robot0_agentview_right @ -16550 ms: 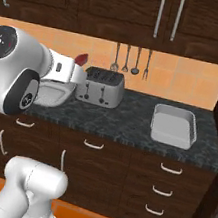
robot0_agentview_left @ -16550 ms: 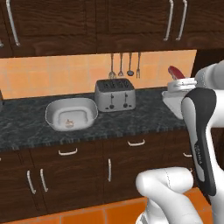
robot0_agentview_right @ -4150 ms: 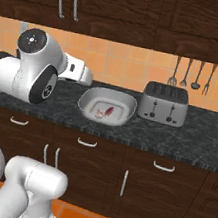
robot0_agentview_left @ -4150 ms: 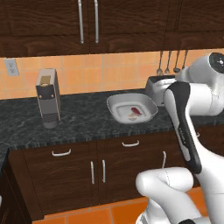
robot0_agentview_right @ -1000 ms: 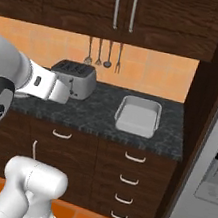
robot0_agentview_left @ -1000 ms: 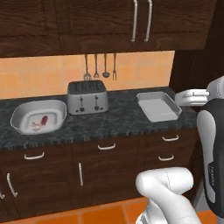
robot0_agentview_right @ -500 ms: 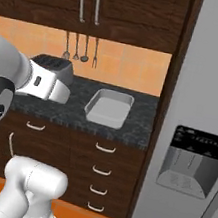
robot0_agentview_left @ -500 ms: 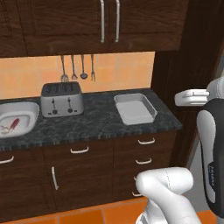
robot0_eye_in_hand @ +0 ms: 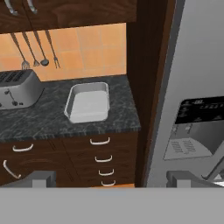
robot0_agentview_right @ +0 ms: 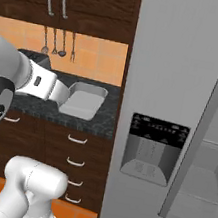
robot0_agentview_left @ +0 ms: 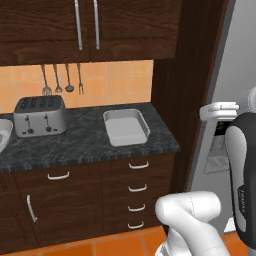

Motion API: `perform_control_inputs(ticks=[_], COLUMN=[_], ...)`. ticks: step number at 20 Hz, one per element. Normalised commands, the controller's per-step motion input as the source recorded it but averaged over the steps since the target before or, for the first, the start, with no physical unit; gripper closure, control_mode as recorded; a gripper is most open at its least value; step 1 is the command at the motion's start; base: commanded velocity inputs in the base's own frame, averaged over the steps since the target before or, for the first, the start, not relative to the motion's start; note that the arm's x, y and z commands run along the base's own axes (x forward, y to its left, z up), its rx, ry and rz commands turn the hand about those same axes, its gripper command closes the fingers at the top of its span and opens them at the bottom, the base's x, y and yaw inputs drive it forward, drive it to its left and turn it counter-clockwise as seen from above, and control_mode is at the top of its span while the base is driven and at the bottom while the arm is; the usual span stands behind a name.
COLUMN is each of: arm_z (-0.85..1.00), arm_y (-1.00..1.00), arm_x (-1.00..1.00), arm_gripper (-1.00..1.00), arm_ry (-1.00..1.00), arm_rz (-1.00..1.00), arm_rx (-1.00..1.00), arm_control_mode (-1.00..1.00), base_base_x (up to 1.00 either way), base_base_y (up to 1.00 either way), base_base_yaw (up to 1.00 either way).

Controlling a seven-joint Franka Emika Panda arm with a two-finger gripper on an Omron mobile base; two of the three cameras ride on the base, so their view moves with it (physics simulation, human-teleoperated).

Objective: Place one garlic and one steak in each tupperware on the nearby counter, to pack two identical lunches.

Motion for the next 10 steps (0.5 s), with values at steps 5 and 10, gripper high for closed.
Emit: perform_control_inputs(ticks=[5,10], arm_z=[0.0,0.0], arm_y=[0.0,0.0], arm_x=[0.0,0.0], arm_gripper=[-1.0,-1.0], arm_ry=[0.0,0.0], arm_rz=[0.0,0.0], arm_rx=[0.0,0.0], arm_control_mode=[1.0,1.0], base_base_x=[-0.05,-0.1], base_base_y=[-0.64,-0.71], base_base_yaw=[0.0,0.0])
